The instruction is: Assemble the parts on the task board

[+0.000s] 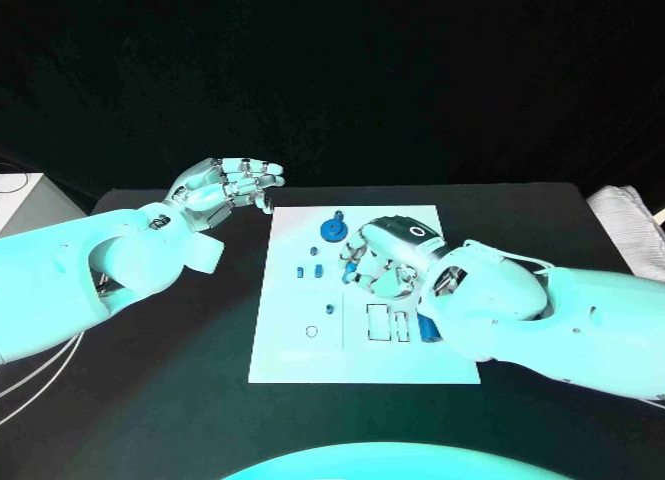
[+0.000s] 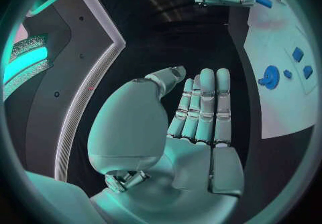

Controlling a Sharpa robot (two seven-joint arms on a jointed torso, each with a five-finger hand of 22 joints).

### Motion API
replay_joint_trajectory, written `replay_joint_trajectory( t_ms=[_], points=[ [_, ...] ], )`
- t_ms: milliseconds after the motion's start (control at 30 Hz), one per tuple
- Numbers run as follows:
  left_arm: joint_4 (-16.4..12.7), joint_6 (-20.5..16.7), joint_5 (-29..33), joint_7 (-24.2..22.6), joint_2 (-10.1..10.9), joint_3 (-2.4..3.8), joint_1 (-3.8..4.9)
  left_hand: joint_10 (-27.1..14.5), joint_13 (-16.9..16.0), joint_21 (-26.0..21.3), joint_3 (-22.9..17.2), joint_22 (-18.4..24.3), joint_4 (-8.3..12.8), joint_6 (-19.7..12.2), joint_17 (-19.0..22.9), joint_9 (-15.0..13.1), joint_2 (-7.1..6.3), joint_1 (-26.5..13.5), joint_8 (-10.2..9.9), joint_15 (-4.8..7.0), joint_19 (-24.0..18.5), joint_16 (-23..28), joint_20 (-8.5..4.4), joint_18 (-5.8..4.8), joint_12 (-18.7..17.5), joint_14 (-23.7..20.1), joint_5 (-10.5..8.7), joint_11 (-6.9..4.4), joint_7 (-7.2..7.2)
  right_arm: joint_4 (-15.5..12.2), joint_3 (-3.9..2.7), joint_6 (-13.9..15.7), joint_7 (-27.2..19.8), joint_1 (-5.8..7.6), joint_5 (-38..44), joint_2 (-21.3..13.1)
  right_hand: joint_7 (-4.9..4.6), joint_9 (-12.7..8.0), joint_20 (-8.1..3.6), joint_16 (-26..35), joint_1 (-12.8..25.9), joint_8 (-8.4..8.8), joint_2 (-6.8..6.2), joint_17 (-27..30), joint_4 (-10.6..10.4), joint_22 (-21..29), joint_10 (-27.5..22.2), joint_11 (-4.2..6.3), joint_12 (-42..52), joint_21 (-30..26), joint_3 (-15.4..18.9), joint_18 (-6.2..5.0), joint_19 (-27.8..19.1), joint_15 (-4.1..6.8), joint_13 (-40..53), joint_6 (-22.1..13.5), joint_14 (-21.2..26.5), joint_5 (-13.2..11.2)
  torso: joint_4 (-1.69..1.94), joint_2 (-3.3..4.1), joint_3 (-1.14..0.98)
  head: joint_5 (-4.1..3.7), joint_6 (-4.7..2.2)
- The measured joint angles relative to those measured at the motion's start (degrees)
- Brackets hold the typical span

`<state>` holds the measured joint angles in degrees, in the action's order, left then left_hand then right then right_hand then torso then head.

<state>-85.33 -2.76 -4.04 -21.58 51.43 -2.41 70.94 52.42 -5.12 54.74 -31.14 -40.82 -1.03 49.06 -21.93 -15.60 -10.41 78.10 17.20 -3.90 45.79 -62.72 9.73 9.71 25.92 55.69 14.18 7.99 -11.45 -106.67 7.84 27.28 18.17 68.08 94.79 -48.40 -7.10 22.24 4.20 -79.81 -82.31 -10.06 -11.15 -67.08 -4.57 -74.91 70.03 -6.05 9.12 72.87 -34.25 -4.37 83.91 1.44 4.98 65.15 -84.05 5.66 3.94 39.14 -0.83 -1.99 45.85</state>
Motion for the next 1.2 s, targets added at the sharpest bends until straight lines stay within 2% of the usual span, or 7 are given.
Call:
replay_joint_trajectory(
  t_ms=[133,267,333,567,767,867,1200],
  points=[
    [0.1,0.0,0.0,0.0,-0.3,-0.03,-0.03,0.0,0.0,0.0,0.0,0.1,0.0,0.0,0.0,0.0,0.00,0.0,0.0,0.00,0.0,0.0,0.00,0.00,0.0,0.0,0.00,0.00,0.00,-0.4,0.19,0.7,-1.2,-2.48,-0.7,2.5,0.00,0.1,0.00,0.0,0.0,0.00,-0.01,0.1,0.0,0.0,0.0,0.00,0.0,0.0,0.0,-0.01,0.0,0.00,0.0,0.0,0.0,-0.1,0.02,0.02,0.00,0.43,0.03],
    [0.2,0.0,0.0,0.0,-0.6,-0.05,-0.05,0.0,0.0,0.0,0.0,0.1,0.0,0.0,0.0,0.0,0.00,0.0,0.0,0.00,0.0,0.0,0.00,0.00,0.0,0.0,0.00,0.00,0.00,0.3,0.19,1.1,-2.1,-4.03,-1.1,4.8,0.00,0.1,0.00,0.0,0.0,0.01,-0.02,0.2,0.0,0.0,0.0,0.01,0.0,-0.3,0.0,-0.01,0.0,0.00,0.0,0.0,0.0,-0.2,0.02,0.01,0.00,0.74,0.08],
    [0.2,0.0,0.0,-0.1,-0.8,-0.06,-0.06,0.0,0.0,0.0,0.0,0.1,0.0,0.0,0.0,0.0,0.00,0.0,0.0,0.00,0.0,0.0,0.00,0.00,0.0,0.0,0.00,0.00,0.00,1.2,0.39,1.1,-2.5,-4.87,-1.1,6.1,-0.01,0.1,0.00,0.0,0.0,0.01,-0.05,0.3,0.1,0.0,0.0,0.01,0.0,-0.5,0.1,0.00,0.0,0.00,0.0,0.0,0.0,-0.3,0.02,0.00,0.07,0.96,0.09],
    [0.3,0.0,0.0,-0.1,-1.1,-0.08,-0.09,0.0,0.0,0.0,0.0,0.1,0.0,0.0,0.0,0.0,0.00,0.0,0.0,0.00,0.0,0.0,0.00,0.00,0.0,0.0,0.00,0.00,0.00,3.9,0.77,1.0,-2.8,-6.69,-1.0,8.5,-0.01,0.1,0.00,0.0,0.2,0.01,-0.16,0.4,0.2,0.0,0.0,0.01,-0.1,-0.5,-0.1,-0.01,0.0,-0.01,0.0,0.0,0.0,-0.3,0.07,0.05,0.07,1.46,0.19],
    [0.3,0.0,0.0,-0.1,-1.1,-0.10,-0.10,0.0,0.0,0.0,0.0,0.0,0.0,0.0,0.0,0.0,0.00,0.0,0.0,0.00,0.0,0.0,0.00,0.00,0.0,0.0,0.00,0.00,0.00,5.3,0.92,0.7,-2.8,-7.26,-0.8,9.4,-0.02,0.1,0.00,0.0,0.8,0.01,-0.31,0.5,0.6,0.0,0.0,0.01,-0.2,-0.5,-0.4,-0.01,0.0,-0.01,0.0,0.0,0.0,0.0,0.09,0.12,0.04,1.74,0.37],
    [0.3,0.0,0.0,-0.1,-1.0,-0.10,-0.10,0.0,0.0,0.0,0.0,0.0,0.0,0.0,0.0,0.0,0.00,0.0,0.0,0.00,0.0,0.0,0.00,0.00,0.0,0.0,0.00,0.00,0.00,5.8,1.03,0.4,-2.6,-7.37,-0.6,9.8,-0.01,0.1,0.01,0.0,1.0,0.00,-0.53,0.5,2.3,0.0,0.0,0.01,-0.6,-0.5,-2.1,-0.01,0.0,-0.01,0.0,0.0,0.0,0.0,0.07,0.13,0.04,1.84,0.47],
    [0.3,0.0,0.0,0.0,-1.0,-0.11,-0.11,0.0,0.0,-0.2,0.1,0.1,-0.1,0.0,0.0,0.0,0.00,0.0,0.0,0.00,0.0,0.0,0.00,0.00,0.3,0.0,0.00,0.00,0.00,6.7,1.22,-0.9,-1.7,-7.67,0.1,10.3,-0.01,0.2,0.01,0.0,1.0,0.00,-0.53,0.6,2.4,0.0,0.0,0.01,-0.6,-0.5,-2.1,-0.01,0.0,-0.01,0.0,0.0,0.0,0.0,0.08,0.16,0.02,2.07,0.82]
  ],
)
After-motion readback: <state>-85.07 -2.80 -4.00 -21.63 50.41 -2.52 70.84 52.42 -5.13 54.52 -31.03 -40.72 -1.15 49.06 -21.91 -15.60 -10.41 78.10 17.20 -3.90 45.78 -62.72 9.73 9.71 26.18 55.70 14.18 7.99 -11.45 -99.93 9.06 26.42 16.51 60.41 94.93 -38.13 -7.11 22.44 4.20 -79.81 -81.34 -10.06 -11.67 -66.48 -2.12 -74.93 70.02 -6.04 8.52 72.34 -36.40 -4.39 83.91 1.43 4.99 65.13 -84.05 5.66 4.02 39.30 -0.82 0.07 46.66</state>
